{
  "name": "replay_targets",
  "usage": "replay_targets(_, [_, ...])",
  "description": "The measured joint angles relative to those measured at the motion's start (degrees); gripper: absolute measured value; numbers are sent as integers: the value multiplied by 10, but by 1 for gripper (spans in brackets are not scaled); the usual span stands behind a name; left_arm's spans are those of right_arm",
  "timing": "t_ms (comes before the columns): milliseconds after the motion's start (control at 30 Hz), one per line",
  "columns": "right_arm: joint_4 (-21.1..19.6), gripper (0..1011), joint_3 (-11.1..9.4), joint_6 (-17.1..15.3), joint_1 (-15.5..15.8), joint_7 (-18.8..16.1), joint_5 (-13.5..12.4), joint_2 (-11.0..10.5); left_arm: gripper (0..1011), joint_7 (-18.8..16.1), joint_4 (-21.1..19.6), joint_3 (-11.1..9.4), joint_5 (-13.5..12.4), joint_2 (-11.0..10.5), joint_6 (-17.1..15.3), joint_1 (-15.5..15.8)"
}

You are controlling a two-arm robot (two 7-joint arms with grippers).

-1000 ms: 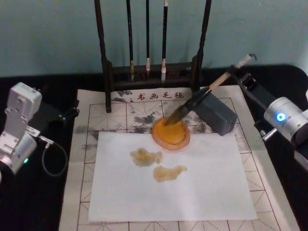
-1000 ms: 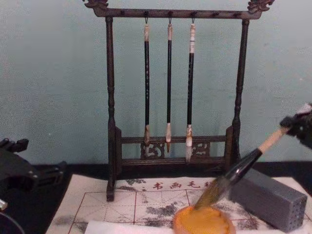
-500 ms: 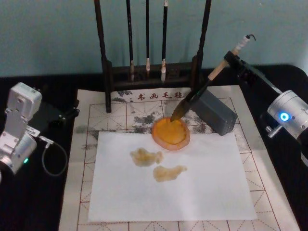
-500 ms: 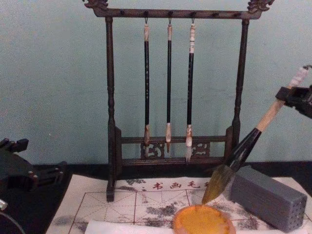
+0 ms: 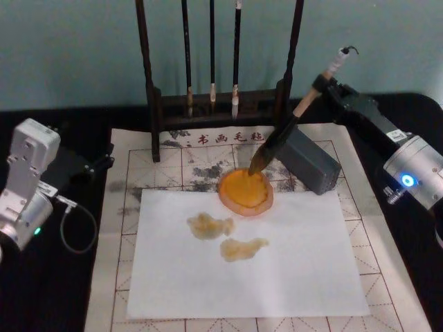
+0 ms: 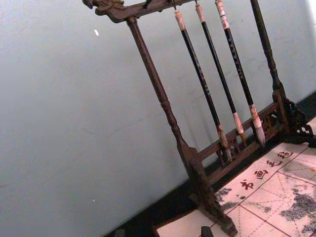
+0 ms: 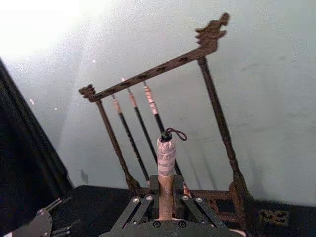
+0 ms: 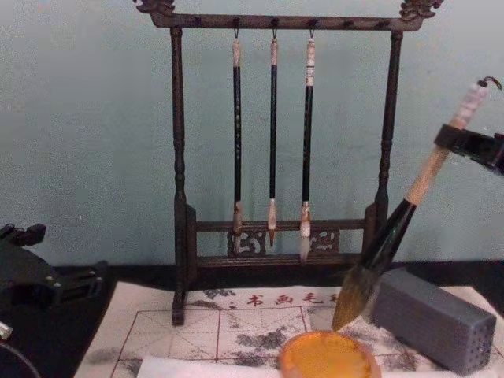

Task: Pick up the brush from the inkstone, write on the paper, then place the brush back to its original position.

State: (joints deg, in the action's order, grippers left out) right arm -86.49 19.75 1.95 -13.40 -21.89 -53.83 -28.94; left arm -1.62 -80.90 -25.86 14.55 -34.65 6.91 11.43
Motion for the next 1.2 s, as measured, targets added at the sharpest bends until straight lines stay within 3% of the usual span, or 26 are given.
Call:
replay_targets(733, [-16, 182, -4, 63, 33, -55, 91, -5, 1001, 0, 0, 0, 0, 0, 0, 0])
replay_targets(1200, [-16, 182, -9, 76, 40, -87, 128, -7, 1001, 0, 0, 0, 0, 0, 0, 0])
